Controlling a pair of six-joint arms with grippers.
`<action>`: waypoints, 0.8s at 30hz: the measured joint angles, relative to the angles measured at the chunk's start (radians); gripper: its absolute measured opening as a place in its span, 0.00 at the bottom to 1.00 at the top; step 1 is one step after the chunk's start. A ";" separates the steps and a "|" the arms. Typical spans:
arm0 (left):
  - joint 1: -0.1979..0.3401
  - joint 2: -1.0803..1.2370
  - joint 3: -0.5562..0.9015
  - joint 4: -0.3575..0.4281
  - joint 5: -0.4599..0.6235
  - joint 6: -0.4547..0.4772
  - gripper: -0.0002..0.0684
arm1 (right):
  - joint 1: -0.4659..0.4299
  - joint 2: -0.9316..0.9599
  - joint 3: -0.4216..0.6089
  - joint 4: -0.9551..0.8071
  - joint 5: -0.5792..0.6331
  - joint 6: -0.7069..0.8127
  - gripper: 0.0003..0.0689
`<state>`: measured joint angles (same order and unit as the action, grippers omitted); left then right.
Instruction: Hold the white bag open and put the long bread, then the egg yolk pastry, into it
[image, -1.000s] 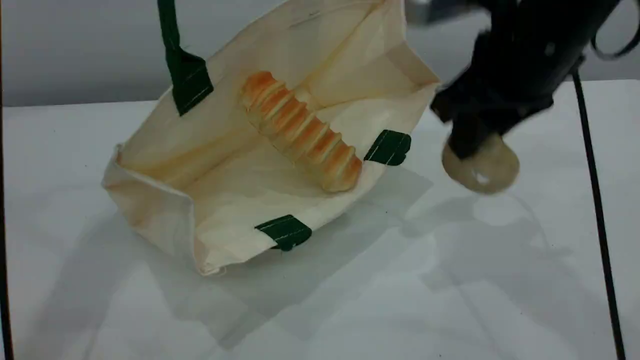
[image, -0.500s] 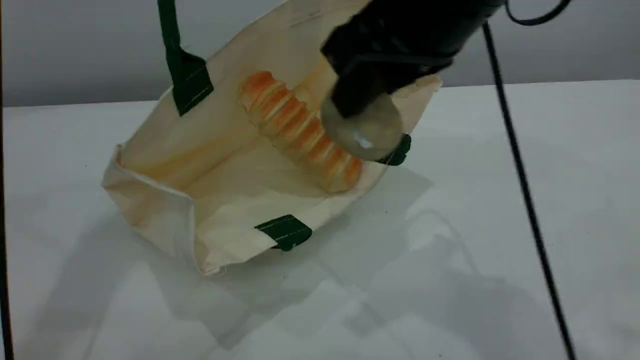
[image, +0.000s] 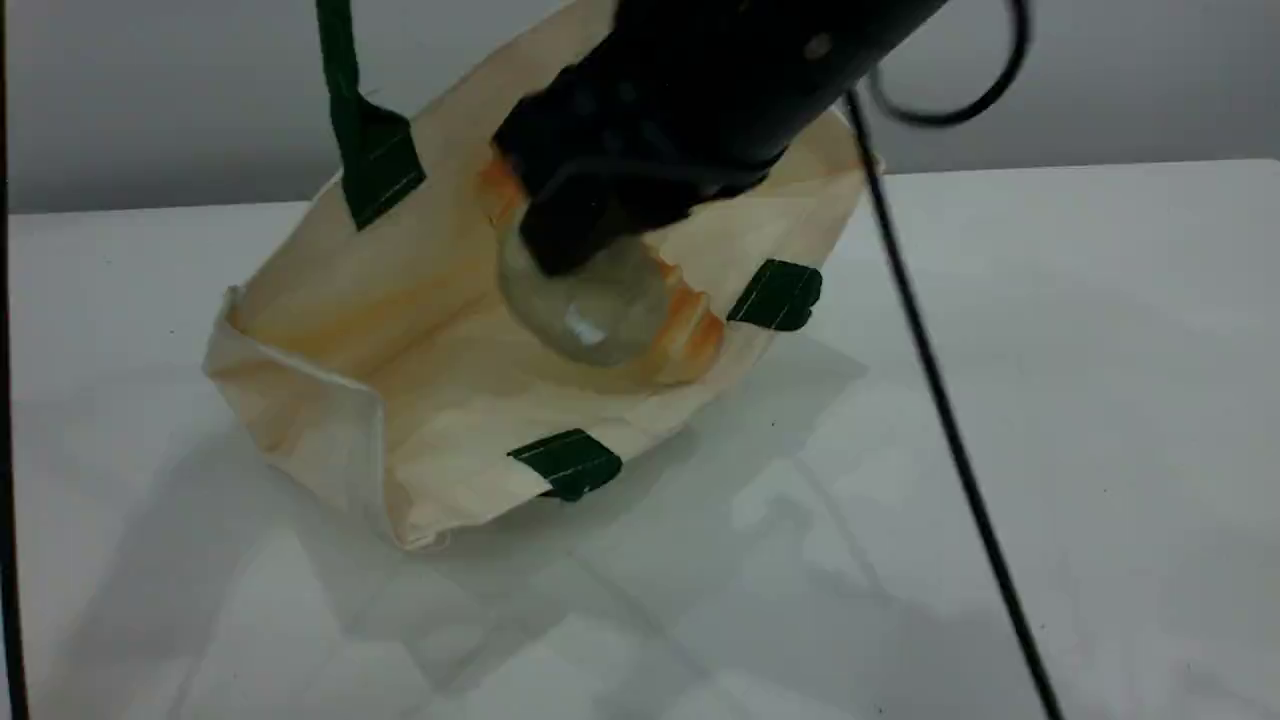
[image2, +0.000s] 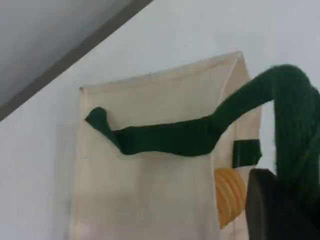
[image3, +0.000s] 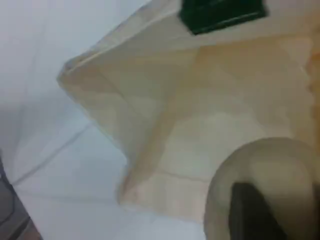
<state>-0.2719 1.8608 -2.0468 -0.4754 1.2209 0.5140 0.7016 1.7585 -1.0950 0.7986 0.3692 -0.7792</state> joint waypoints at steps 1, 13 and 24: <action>0.000 0.000 0.000 -0.008 0.000 0.000 0.11 | 0.004 0.009 -0.003 0.020 -0.006 -0.017 0.26; 0.000 0.000 0.000 -0.028 0.000 0.000 0.11 | 0.008 0.137 -0.092 0.096 -0.003 -0.041 0.25; 0.000 0.000 0.000 -0.027 0.000 0.000 0.11 | 0.008 0.211 -0.121 0.178 -0.047 -0.040 0.25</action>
<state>-0.2719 1.8608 -2.0468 -0.5029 1.2209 0.5140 0.7095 1.9690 -1.2160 0.9761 0.3220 -0.8196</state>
